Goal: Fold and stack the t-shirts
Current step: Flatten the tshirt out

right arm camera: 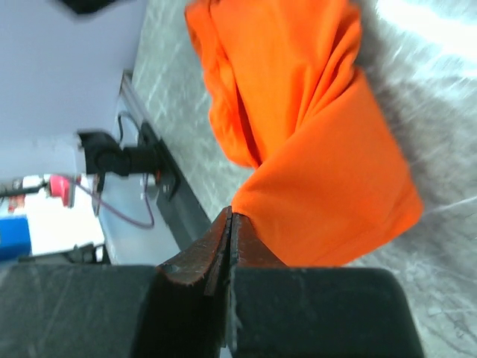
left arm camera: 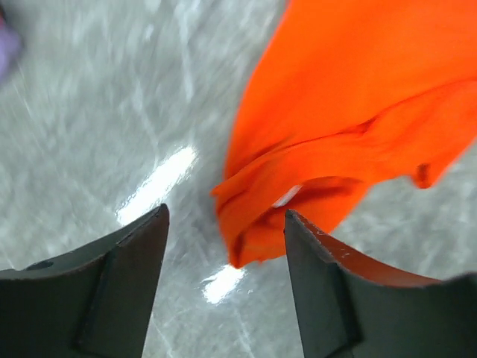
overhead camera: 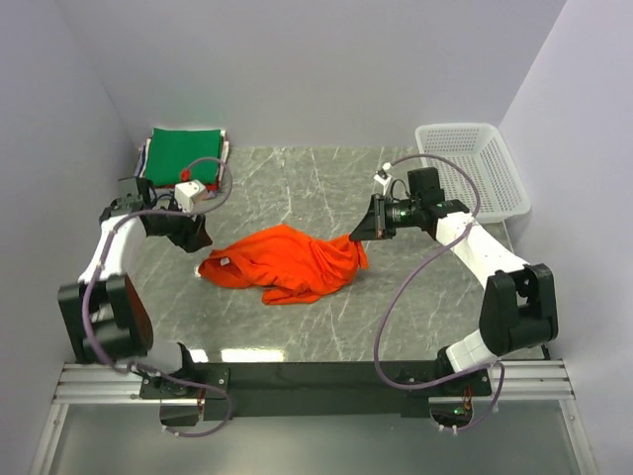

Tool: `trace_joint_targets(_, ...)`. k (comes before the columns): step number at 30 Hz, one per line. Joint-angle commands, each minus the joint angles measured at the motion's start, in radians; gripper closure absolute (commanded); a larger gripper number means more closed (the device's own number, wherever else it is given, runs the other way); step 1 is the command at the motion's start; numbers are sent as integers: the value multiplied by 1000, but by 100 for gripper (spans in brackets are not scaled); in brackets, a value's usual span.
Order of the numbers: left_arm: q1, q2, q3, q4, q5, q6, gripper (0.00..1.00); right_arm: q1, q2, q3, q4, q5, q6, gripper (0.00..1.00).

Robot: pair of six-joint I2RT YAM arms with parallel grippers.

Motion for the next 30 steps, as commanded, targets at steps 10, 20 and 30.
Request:
trace_joint_targets(10,-584,-444,-377,240,-149,-37,33,-75,-118,119,177,218,161,100)
trace_joint_targets(20,-855,-308,-352,335,-310,-54,30,-87,-78,132,143,275,164,100)
trace_joint_targets(30,-937,-138,-208,415,-393,77,32,-94,-62,143,116,297,153,100)
